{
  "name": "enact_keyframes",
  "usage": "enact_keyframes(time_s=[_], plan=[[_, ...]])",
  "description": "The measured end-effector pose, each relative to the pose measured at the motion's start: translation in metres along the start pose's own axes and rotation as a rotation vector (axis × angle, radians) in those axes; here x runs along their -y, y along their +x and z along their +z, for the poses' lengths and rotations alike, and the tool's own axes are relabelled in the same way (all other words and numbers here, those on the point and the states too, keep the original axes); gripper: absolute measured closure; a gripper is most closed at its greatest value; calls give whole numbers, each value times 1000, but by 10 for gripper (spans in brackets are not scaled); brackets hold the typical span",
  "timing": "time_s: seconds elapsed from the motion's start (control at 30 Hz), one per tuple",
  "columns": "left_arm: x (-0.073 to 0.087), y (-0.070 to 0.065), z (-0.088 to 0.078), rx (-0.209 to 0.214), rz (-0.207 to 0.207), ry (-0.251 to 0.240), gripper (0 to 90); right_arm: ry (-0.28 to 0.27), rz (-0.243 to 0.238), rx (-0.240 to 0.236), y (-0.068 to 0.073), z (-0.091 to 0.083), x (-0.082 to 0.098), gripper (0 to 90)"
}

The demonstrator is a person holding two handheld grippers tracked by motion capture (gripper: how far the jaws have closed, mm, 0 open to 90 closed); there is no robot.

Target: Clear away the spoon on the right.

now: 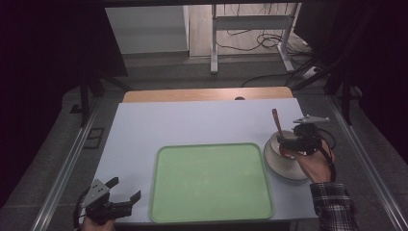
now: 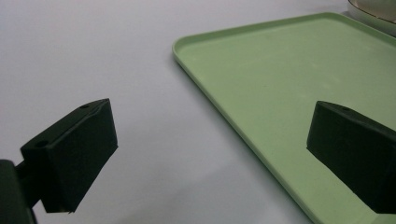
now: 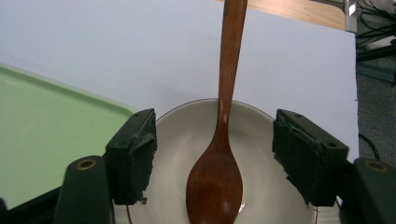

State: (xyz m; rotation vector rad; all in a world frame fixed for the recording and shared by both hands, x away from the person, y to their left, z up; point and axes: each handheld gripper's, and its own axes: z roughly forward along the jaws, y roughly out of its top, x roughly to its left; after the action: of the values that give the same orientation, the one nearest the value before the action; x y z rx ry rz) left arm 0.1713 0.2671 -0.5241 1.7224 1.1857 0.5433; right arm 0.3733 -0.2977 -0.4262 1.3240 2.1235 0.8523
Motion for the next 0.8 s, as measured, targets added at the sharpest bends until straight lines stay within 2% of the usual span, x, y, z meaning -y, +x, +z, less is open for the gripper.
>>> enact_keyframes(time_s=[0.37,0.67,0.8], plan=[[0,0,-1,0,2,-8,12,-6,1,13,-10,19,-16,505],[-2,-4,-1,30,27,-21,12,24,-18,33,-9,38,-24,537],[-3,-8,0,58,47,-26,12,49,-31,37,-9,50,-24,575]])
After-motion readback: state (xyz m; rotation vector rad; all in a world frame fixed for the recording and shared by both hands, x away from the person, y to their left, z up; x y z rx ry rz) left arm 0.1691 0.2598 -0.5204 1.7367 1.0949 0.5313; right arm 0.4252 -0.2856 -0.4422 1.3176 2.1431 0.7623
